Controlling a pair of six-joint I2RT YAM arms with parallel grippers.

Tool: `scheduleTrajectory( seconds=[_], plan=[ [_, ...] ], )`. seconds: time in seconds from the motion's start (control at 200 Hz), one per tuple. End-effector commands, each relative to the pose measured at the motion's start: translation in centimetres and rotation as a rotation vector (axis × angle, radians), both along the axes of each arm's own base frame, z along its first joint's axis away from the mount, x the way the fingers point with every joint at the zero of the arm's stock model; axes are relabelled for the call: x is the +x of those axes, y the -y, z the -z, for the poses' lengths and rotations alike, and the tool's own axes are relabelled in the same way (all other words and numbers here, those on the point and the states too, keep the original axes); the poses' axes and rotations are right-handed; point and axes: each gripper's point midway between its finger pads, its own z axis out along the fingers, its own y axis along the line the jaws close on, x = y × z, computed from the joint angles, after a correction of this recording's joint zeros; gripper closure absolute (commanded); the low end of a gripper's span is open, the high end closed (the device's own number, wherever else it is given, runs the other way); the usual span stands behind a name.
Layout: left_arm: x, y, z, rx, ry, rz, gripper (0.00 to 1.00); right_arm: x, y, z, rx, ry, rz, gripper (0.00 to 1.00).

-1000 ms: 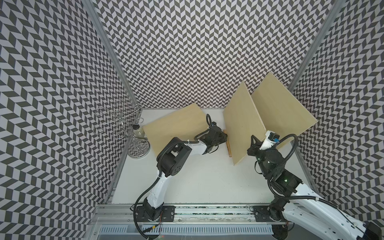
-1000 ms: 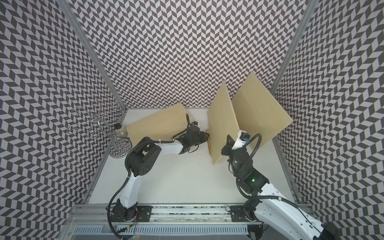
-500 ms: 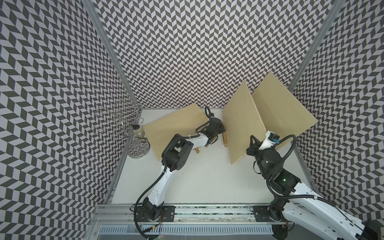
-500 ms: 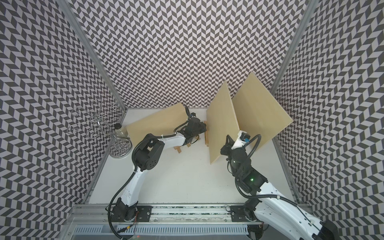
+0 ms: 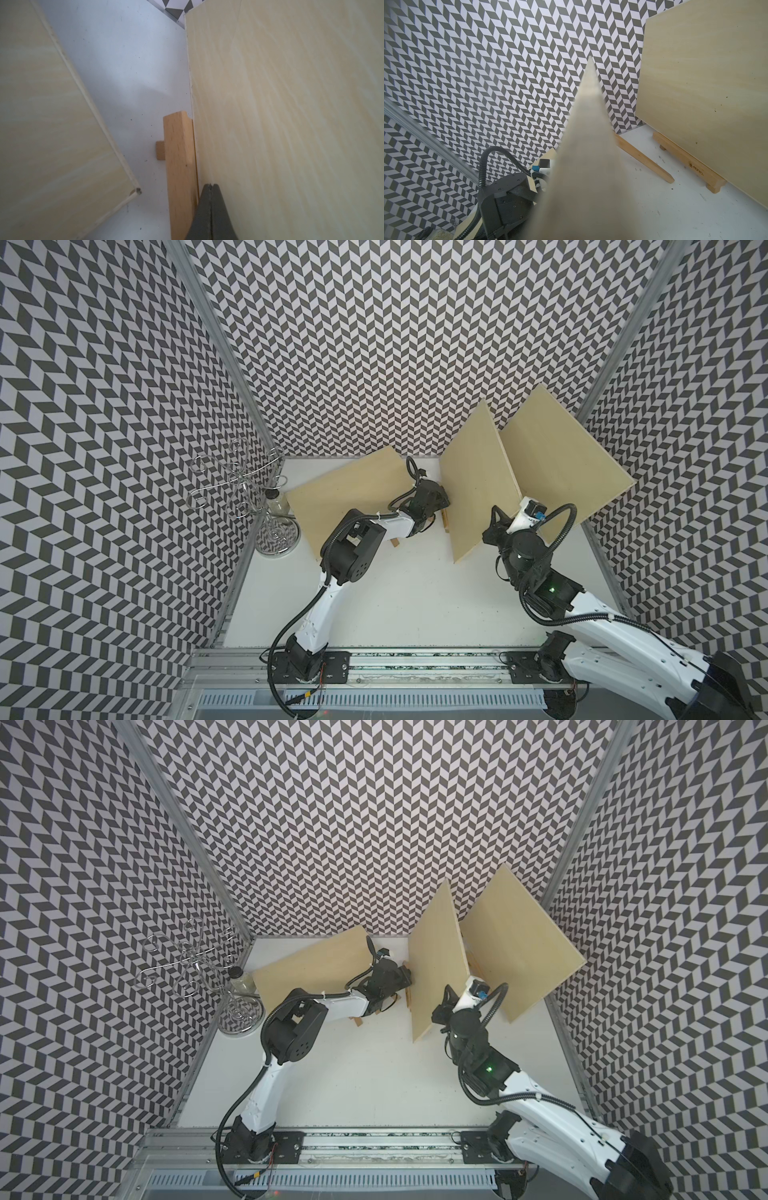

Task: Assemble the easel
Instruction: Adjust the drawing board on the easel.

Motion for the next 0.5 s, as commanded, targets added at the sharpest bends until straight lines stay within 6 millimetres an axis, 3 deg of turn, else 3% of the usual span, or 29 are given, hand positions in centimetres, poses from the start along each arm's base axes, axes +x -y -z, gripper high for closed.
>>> scheduleTrajectory(
  seconds=[0.0, 0.16, 0.29, 0.325, 0.401, 0.496],
  plan=[
    [-2.0, 1.5, -1.7, -0.048, 0.004, 0.062, 1.00, -3.1, -0.4, 12.3, -0.319, -0.418, -0.159, 1.00],
    [-2.5, 1.5, -5.0, -0.065, 0.056, 0.083, 1.00, -3.3, 0.5, 13.0, -0.321, -0.456, -0.125, 0.87],
    [-2.9, 1.0, -6.9, -0.069, 0.091, 0.085, 1.00, -3.9, 1.3, 13.5, -0.291, -0.495, -0.083, 0.40],
    [-3.1, 0.8, -7.2, -0.070, 0.094, 0.083, 1.00, -4.0, 1.4, 13.4, -0.278, -0.494, -0.076, 0.32],
    [-3.2, 0.2, -7.8, -0.072, 0.100, 0.072, 1.00, -4.1, 1.7, 13.0, -0.257, -0.491, -0.066, 0.22],
    [-3.1, -2.2, -9.1, -0.097, 0.110, 0.028, 1.00, -4.3, 1.8, 12.0, -0.236, -0.483, -0.060, 0.19]
  ],
)
